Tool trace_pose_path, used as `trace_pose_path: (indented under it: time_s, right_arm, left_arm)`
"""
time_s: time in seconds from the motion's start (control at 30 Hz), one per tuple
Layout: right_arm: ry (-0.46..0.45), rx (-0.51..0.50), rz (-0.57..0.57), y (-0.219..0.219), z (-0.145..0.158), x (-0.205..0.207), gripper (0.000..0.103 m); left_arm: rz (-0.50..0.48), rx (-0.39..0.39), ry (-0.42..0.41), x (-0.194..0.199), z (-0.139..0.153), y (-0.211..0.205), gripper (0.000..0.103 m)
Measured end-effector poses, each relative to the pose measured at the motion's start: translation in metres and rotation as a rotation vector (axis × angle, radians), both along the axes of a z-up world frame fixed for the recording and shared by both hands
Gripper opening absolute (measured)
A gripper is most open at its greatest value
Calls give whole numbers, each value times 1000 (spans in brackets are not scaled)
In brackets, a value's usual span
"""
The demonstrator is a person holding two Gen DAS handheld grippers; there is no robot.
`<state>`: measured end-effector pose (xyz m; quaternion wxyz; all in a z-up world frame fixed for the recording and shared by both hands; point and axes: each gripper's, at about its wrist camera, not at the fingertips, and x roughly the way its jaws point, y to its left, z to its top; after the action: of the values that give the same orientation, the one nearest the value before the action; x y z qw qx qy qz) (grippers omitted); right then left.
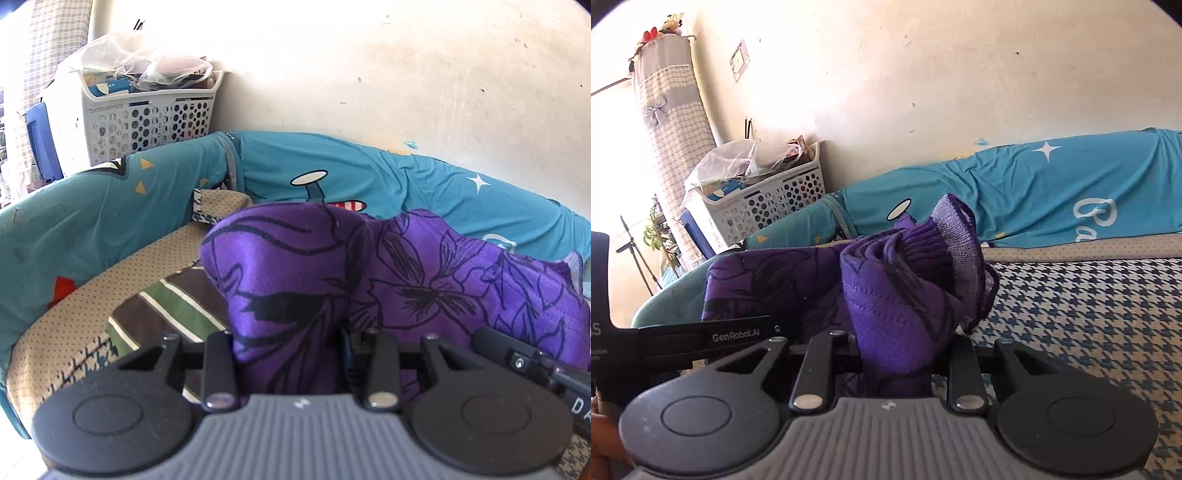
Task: Fold clothes
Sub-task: 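Carry the folded purple top with both grippers toward the pillow-lined bed corner, then lower the folded purple top onto the bed and open both grippers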
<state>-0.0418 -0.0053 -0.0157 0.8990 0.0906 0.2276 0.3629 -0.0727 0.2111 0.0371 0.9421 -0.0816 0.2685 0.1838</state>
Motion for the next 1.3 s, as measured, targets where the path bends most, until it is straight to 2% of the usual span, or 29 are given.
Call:
trace_pose_path:
  time_s: [0.3,0.43,0.5,0.57,0.63,0.67,0.7,0.77,0.83,0.93,1.1,1.23,1.3]
  right_arm:
    - [5,61,56,61,8,22,24]
    - [6,78,76,89,10,34,24]
    - [11,71,83,107,8,42,25]
    - [26,37,74,124,3,52,31]
    - [48,-19,51,140,-5,63,49]
    - [53,-52,23,143,-10,66,51]
    - [56,-80,-2,145,-15,70,53]
    - [39,-86,-6,138,-14,64,60]
    - [23,-93,-10,130,-14,59,72]
    - [-2,-102,-16,119,-13,52,73]
    - [-43,-117,-24,100,-12,39,72]
    - [-51,-154,36,98,-15,19,72]
    - [-45,-163,42,96,-16,11,72]
  left_arm:
    - [54,92,-8,13,18,55,34]
    - [108,86,-13,19,19,81,34]
    - [148,72,23,27,11,98,36]
    - [190,55,68,35,1,114,43]
    - [249,4,123,41,-11,132,47]
    - [281,-27,152,43,-17,141,51]
    - [306,-32,153,41,-18,147,54]
    - [345,-3,113,32,-11,150,73]
    - [382,32,70,22,-4,152,79]
    - [417,35,4,9,11,157,79]
    - [341,-55,-13,-3,14,156,79]
    - [324,-31,28,-9,6,143,83]
    - [359,-6,54,-9,1,149,86]
